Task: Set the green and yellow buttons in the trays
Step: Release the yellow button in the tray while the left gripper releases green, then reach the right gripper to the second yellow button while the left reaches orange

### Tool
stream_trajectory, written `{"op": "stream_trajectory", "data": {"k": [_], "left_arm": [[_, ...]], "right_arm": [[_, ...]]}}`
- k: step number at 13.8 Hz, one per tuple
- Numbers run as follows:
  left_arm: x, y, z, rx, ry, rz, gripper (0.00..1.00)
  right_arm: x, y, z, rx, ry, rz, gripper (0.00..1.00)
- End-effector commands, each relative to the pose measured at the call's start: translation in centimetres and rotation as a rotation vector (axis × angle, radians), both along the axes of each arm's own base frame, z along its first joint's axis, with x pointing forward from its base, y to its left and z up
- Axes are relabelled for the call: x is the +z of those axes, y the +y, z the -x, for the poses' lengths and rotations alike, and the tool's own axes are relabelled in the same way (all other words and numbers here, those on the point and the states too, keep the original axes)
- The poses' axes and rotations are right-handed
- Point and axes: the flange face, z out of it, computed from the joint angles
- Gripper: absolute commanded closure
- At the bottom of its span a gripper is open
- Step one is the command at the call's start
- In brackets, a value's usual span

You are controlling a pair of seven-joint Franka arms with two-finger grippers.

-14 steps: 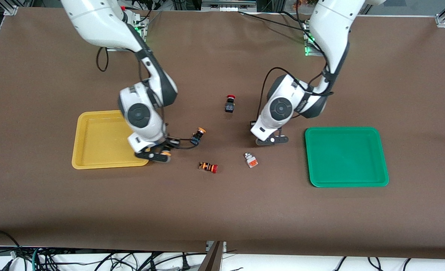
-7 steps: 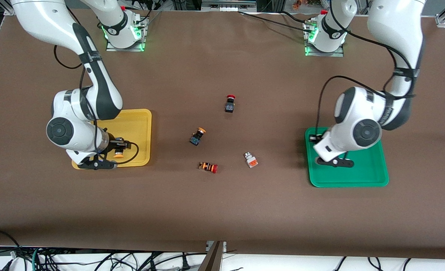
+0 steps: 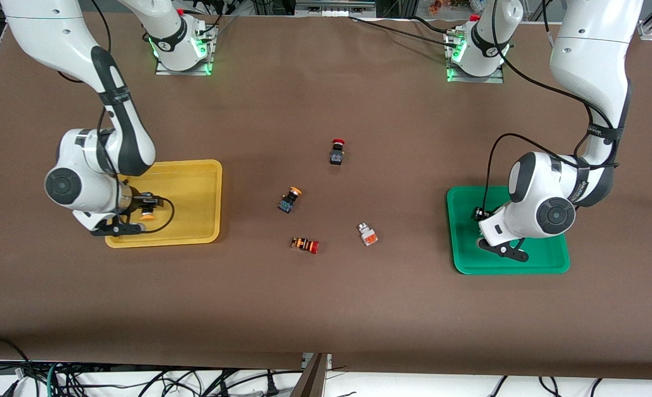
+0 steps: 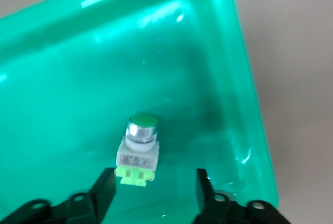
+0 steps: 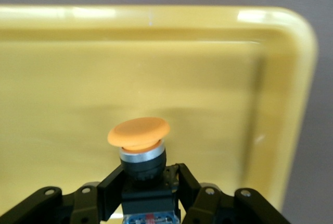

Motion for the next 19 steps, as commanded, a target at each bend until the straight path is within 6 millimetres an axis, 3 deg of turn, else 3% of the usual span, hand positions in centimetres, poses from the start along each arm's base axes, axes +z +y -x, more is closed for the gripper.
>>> {"op": "stream_trajectory", "data": {"k": [1,2,3,5,6,8,10,13,15,16,19], "left_arm": [[5.3,-4.1,-1.7,0.090,-0.023,0.017,0.00],[6.7,-6.4,-2.3,0.210,-0.024,0.050,0.00],[6.7,-8.0,-2.7,0.337,-0.015,0.076,0.00],[7.3,-10.0,-4.8,0.584,-0.026,0.108,0.00],[7.1,-12.1,-5.5,0.657,-0.027,0.113,0.00],[4.5,-17.2,-5.6,0.767,-0.033,0.098,0.00],[2.3,-22.5,-4.7,0.869,-0.103,0.116,0.00],[-1.3,-25.4,-3.7,0.863,-0.126,0.129,0.00],[-2.5,-27.4,-2.5,0.832,-0.120,0.112,0.00],[-2.6,-28.0,-2.1,0.821,-0.119,0.111,0.00],[-4.8,-28.7,-1.1,0.793,-0.098,0.088,0.02]], "right_arm": [[1.0,-4.0,1.3,0.036,-0.006,-0.039,0.80],[0.8,-5.2,1.6,0.031,0.002,-0.046,0.57],[0.5,-5.6,2.1,0.013,0.010,-0.057,0.53],[1.0,-5.5,2.2,-0.003,0.006,-0.060,0.32],[1.6,-5.3,2.1,-0.009,-0.002,-0.061,0.21],[4.2,-3.2,1.1,-0.040,-0.016,-0.065,0.17],[7.0,1.9,-0.3,-0.092,-0.033,-0.079,0.17],[9.2,11.6,-0.7,-0.204,-0.057,-0.064,0.17],[8.5,19.3,0.6,-0.264,-0.070,-0.041,0.17],[7.7,21.9,1.0,-0.291,-0.091,-0.040,0.17],[5.7,26.5,1.7,-0.344,-0.146,-0.063,0.17]]}}
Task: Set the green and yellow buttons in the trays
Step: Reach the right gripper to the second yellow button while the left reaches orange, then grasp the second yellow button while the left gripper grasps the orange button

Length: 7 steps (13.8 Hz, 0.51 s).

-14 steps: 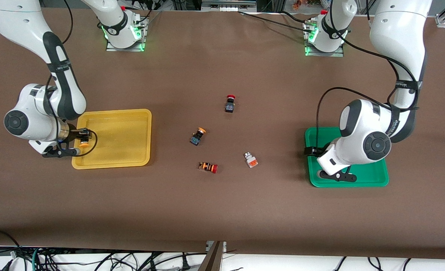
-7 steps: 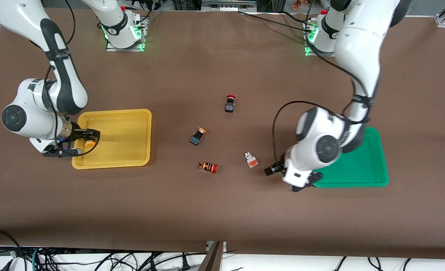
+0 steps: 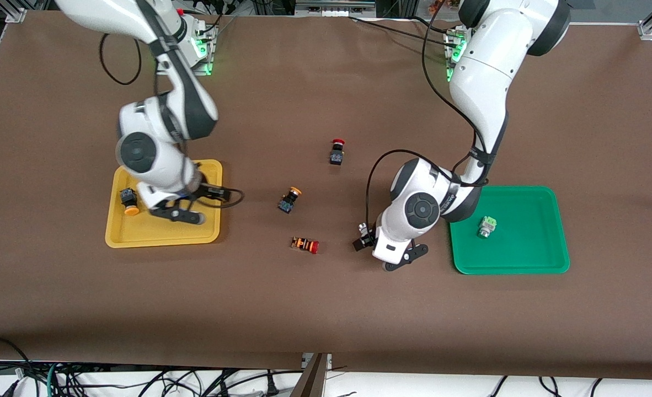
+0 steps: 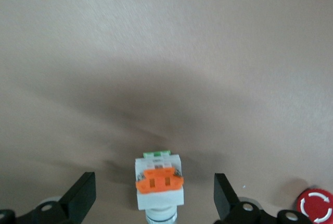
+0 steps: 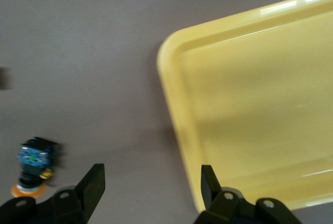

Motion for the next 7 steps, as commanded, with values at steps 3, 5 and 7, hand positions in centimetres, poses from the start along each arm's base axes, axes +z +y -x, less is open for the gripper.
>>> {"op": "stream_trajectory", "data": {"k": [3,5,7], "left_arm": [[-1.8,-0.4,0.1,-0.010,0.009,-0.023,0.76],[-2.2,-0.7,1.1,-0.018,0.029,-0.035,0.92],[-0.8,-0.1,0.7,-0.011,0.030,-0.035,1.00]], "right_arm": [[-3.7,6.4,1.3,-0.119,-0.069,-0.018,0.17],[-5.4,8.6,2.0,-0.156,-0.099,-0.040,0.17],[-6.9,10.8,2.8,-0.203,-0.133,-0.069,0.17]]}}
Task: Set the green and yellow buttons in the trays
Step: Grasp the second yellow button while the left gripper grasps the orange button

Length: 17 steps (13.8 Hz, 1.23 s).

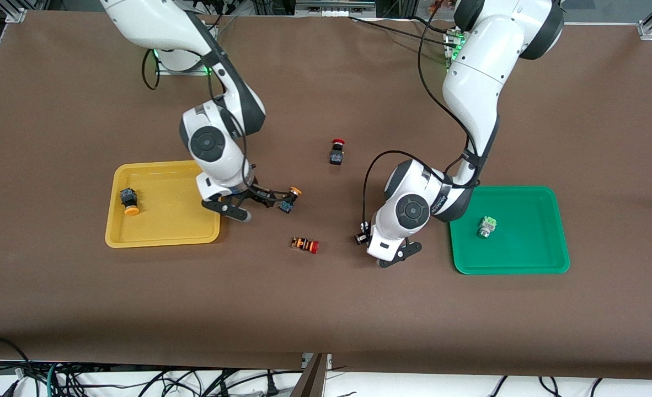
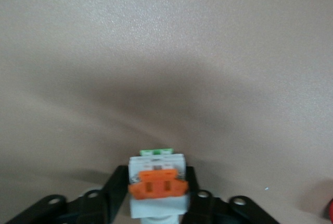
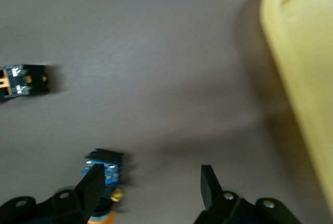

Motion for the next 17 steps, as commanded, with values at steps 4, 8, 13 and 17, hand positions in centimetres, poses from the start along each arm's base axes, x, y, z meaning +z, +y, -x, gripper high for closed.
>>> {"op": "stream_trajectory", "data": {"k": [4,8,13,17], "left_arm": [[6.7,4.1,-0.5,-0.172,0.033,-0.207,1.00],[11.4,14.1,-2.8,-0.415,0.121,-0.195,1.00],[11.3,30.2,-4.2,-0.692,0.210,-0.069,1.00],[7.6,34.5,-3.1,-0.811,0.198,-0.101,0.98]], "right_arm": [[-0.5,5.4,-1.3,-0.161,-0.074,-0.075,0.17],[-3.0,6.8,-0.9,-0.159,-0.059,-0.064,0.17],[-5.7,7.4,0.5,-0.118,-0.039,-0.021,0.17],[-7.6,8.2,1.9,-0.096,-0.017,0.000,0.37]]}}
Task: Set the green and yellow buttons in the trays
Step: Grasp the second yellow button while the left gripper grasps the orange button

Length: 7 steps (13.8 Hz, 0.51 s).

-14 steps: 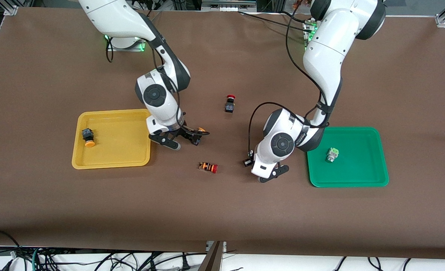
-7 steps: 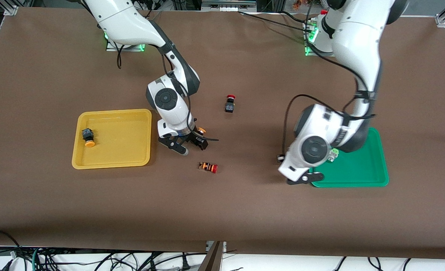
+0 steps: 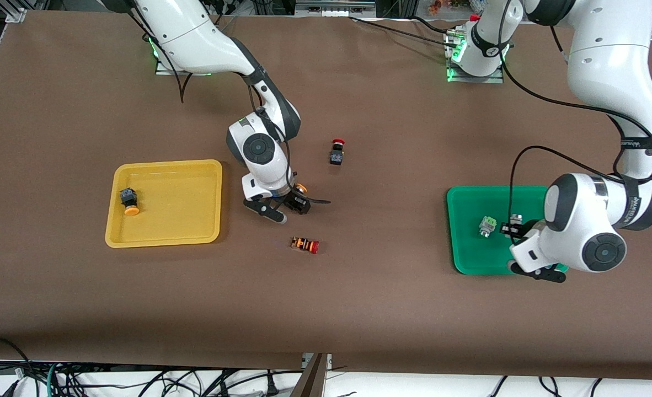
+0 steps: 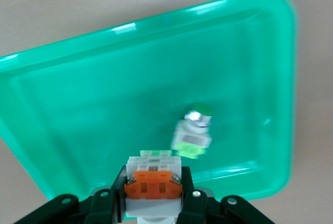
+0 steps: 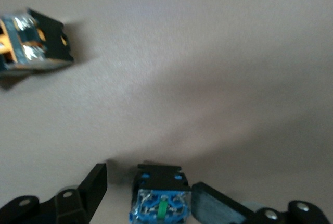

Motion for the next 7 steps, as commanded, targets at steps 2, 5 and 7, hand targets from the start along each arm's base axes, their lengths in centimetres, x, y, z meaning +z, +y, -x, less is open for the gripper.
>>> {"op": "stream_trajectory", "data": {"k": [2,5,7], "left_arm": [[-3.7,1.2,2.0,-0.171,-0.061,0.029,0.94],[-4.8,1.3,2.2,-0.216,-0.096,0.044,0.01],[-3.4,0.8,2.1,-0.214,-0.102,0.043,0.00]], "right_arm": [[-1.6,0.8,1.1,0.013,0.007,0.028,0.56],[-1.1,0.8,0.8,0.024,-0.002,0.024,0.94],[-0.2,-0.2,-0.4,0.041,-0.023,0.040,1.00]]}}
